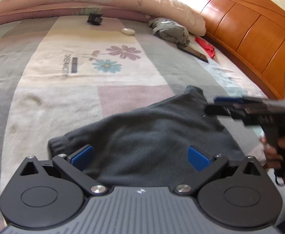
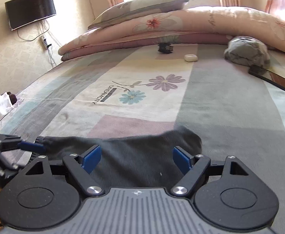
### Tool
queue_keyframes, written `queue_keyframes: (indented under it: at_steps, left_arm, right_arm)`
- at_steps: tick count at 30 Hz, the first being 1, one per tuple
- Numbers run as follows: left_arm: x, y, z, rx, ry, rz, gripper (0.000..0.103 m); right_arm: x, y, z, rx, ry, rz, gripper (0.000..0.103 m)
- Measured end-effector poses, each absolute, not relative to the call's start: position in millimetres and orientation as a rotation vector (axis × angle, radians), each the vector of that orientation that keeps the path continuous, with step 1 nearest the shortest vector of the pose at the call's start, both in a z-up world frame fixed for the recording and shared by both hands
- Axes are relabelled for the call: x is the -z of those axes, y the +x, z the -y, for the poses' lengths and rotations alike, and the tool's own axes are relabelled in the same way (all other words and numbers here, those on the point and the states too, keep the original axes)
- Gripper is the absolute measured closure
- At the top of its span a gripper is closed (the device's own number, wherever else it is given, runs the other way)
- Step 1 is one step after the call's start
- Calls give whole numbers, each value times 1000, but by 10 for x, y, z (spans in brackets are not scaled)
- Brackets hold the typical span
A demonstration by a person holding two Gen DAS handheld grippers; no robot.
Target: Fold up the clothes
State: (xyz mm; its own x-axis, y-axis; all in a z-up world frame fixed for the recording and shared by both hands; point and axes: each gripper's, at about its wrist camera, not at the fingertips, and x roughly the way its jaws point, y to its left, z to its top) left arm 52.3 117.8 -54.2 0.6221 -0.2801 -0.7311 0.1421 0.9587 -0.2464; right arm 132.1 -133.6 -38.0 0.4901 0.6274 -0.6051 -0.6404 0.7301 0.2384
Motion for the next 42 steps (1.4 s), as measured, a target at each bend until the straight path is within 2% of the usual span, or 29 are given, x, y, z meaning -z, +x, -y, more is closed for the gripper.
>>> queue_keyframes:
  at_steps: [6, 10, 15, 20, 26, 31, 37, 42]
  left_arm:
    - [624, 467, -1277, 243, -195, -866, 1]
    - [603, 486, -1286, 241, -205, -867, 1]
    - [514, 470, -1258, 252, -203, -857, 1]
    - [500, 431, -1215, 270, -199, -856, 1]
    - [509, 384, -1170, 288, -202, -855, 1]
    - [408, 254, -1148, 336, -237, -835, 1]
    - [650, 148, -1089, 323, -246, -940, 1]
    - [482, 19, -1062, 382, -255, -873, 1]
  right_arm:
    - [729, 1810, 1077, -729, -77, -797, 19]
    - [655, 1867, 1075, -721, -63, -800, 19]
    - [375, 1477, 1281, -740, -83, -767, 19]
    - [417, 1088, 1514, -757, -90, -813, 15]
    - [657, 1037, 1561, -702, -67, -885, 14]
    - [585, 1003, 1572, -685, -58, -884, 13]
    - [544, 918, 1629, -667, -40, -875, 13]
    - [434, 791, 1671, -672, -59, -848, 11]
